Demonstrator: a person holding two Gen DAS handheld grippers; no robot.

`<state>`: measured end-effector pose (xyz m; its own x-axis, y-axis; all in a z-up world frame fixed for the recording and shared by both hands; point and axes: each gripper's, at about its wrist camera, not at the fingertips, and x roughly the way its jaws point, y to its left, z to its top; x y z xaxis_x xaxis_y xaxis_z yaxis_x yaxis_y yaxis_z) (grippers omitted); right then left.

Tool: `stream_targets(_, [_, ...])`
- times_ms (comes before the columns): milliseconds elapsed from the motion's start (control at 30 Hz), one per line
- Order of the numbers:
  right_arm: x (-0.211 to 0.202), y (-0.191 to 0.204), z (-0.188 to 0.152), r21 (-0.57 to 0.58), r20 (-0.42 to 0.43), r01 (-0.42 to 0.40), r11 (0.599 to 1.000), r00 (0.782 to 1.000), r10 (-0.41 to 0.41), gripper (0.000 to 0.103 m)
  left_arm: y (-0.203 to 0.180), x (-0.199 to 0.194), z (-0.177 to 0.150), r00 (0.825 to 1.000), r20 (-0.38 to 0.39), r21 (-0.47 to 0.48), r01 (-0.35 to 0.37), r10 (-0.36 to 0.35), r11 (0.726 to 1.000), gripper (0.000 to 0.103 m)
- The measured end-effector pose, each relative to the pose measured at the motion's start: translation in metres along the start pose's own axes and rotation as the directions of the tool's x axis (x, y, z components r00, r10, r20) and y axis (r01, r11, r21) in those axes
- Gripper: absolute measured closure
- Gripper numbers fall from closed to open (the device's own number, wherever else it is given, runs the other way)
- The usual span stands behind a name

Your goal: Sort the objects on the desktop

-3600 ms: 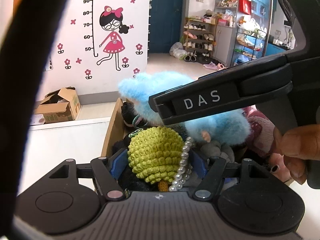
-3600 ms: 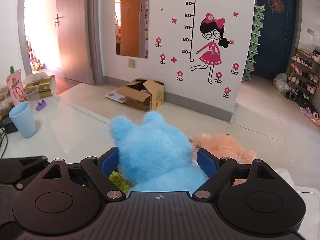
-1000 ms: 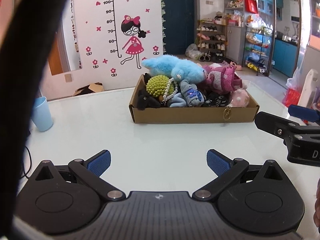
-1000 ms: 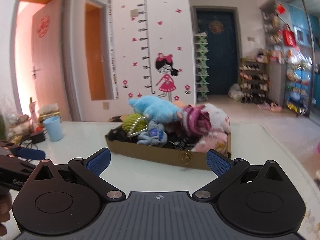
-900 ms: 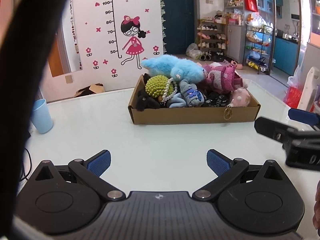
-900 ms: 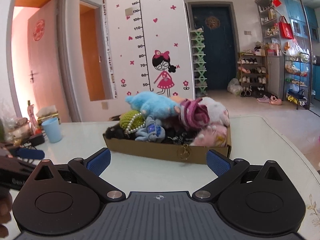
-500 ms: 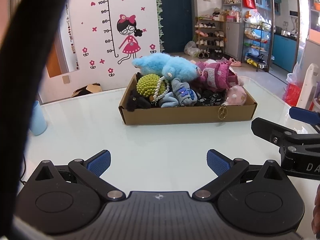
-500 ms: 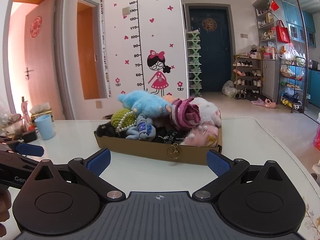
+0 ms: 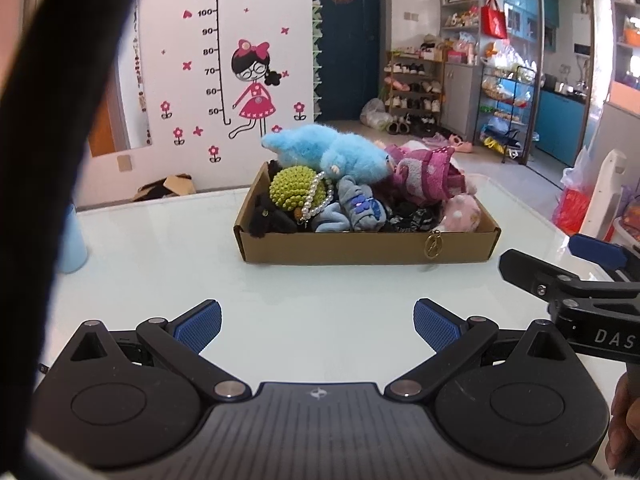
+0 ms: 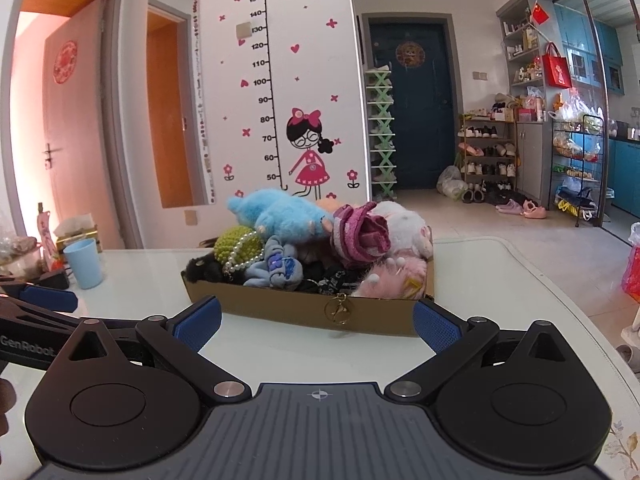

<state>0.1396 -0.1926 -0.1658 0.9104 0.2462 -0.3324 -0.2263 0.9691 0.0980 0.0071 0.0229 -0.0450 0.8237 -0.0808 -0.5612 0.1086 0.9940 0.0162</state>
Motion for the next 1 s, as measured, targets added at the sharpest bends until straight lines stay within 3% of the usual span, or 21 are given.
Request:
stream_targets(400, [0.001,-0.003,-0.001,0.009,0.0,0.002,1.0,1.0,-0.002,0.0,-0.001,0.002,-0.002,1.0,0.02,-0.014,-0.011,0.011,1.0,0.001])
stream_targets(600, [0.002,-0.004,-0.002,0.017,-0.003,0.0,1.0,1.0,0.0,0.0,0.006,0.003,-0.001,0.999,0.036,-0.059,0.021,-0.019,0.998,0.001])
stream_targets(833, [0.002,-0.004,-0.003,0.025,-0.001,-0.001,1.0,1.0,0.001,0.0,0.0,0.001,0.0,0.999,0.033,-0.023,0.038,-0.037,0.999,0.001])
stream_targets(1000, [0.001,-0.003,-0.003,0.022,0.002,-0.002,1.0,1.0,0.002,0.0,-0.005,-0.003,0.001,0.998,0.062,0.01,0.004,-0.004,1.0,0.001])
